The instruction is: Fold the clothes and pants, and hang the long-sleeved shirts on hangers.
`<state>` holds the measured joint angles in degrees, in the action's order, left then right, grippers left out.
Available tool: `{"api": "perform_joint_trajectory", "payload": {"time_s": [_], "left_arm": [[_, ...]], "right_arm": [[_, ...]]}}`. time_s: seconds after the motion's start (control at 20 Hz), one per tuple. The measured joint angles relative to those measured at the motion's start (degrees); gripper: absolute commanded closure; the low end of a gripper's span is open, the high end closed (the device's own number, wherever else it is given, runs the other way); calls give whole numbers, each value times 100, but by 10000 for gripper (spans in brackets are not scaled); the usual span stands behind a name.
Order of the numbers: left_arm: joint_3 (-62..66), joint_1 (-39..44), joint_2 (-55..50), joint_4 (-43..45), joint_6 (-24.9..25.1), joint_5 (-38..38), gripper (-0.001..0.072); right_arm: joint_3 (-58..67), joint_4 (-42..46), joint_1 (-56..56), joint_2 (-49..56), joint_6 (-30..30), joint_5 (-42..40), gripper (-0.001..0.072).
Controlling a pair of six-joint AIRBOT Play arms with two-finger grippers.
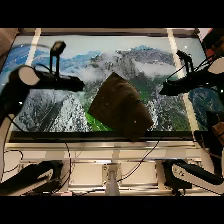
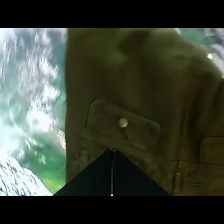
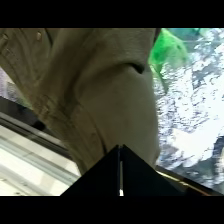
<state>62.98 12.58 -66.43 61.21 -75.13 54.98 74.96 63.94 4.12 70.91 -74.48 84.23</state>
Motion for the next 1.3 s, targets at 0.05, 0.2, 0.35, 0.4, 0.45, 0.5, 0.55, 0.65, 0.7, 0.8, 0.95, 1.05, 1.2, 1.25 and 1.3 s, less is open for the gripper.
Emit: {"api": "perform_joint_trajectory", "payload": {"time_s": [0.05, 0.2, 0.35, 0.4, 0.45, 0.5, 0.55, 0.65, 0.7, 0.8, 0.95, 1.05, 1.2, 1.25, 1.3], "left_arm": [[-321, -13, -55, 2, -127, -155, 353], [-951, -31, -352, -52, -411, -463, 17], [-1193, -37, -721, -310, -503, -619, 63], [-1233, -39, -844, -389, -514, -673, 94], [-1263, -42, -957, -433, -538, -699, 94], [-1285, -42, -1069, -474, -542, -713, 95], [-1300, -42, -1161, -509, -542, -745, 94], [-1322, -42, -1318, -560, -544, -776, 95], [-1327, -42, -1377, -592, -544, -802, 95], [-1335, -42, -1458, -623, -544, -857, 95], [-1338, -42, -1543, -782, -544, -1034, 94], [-1338, -42, -1622, -922, -544, -1150, 114], [-1338, -35, -1775, -1099, -538, -1233, 257], [-1338, -17, -1805, -1174, -503, -1231, 257], [-1338, 15, -1829, -1241, -422, -1226, 257]], "right_arm": [[-11, 127, -13, -4, 114, -37, 693], [-24, 341, -42, -4, 317, -98, 693], [-44, 446, -42, -55, 452, -269, 694], [-70, 435, -39, -136, 476, -448, 694], [-127, 398, -33, -269, 496, -669, 694], [-219, 380, -28, -442, 505, -925, 694], [-372, 376, -22, -684, 503, -1200, 694], [-826, 490, -22, -1252, 391, -1703, 694], [-1147, 623, -17, -1593, 236, -1937, 695], [-1834, 839, -17, -2262, -173, -2352, 695], [-2704, 979, -17, -3121, -835, -2883, 695], [-3047, 1019, -17, -3480, -1113, -3095, 694], [-3285, 1058, -17, -3724, -1331, -3294, 694], [-3322, 1071, -17, -3759, -1368, -3320, 694], [-3351, 1080, -17, -3788, -1399, -3342, 694]]}}
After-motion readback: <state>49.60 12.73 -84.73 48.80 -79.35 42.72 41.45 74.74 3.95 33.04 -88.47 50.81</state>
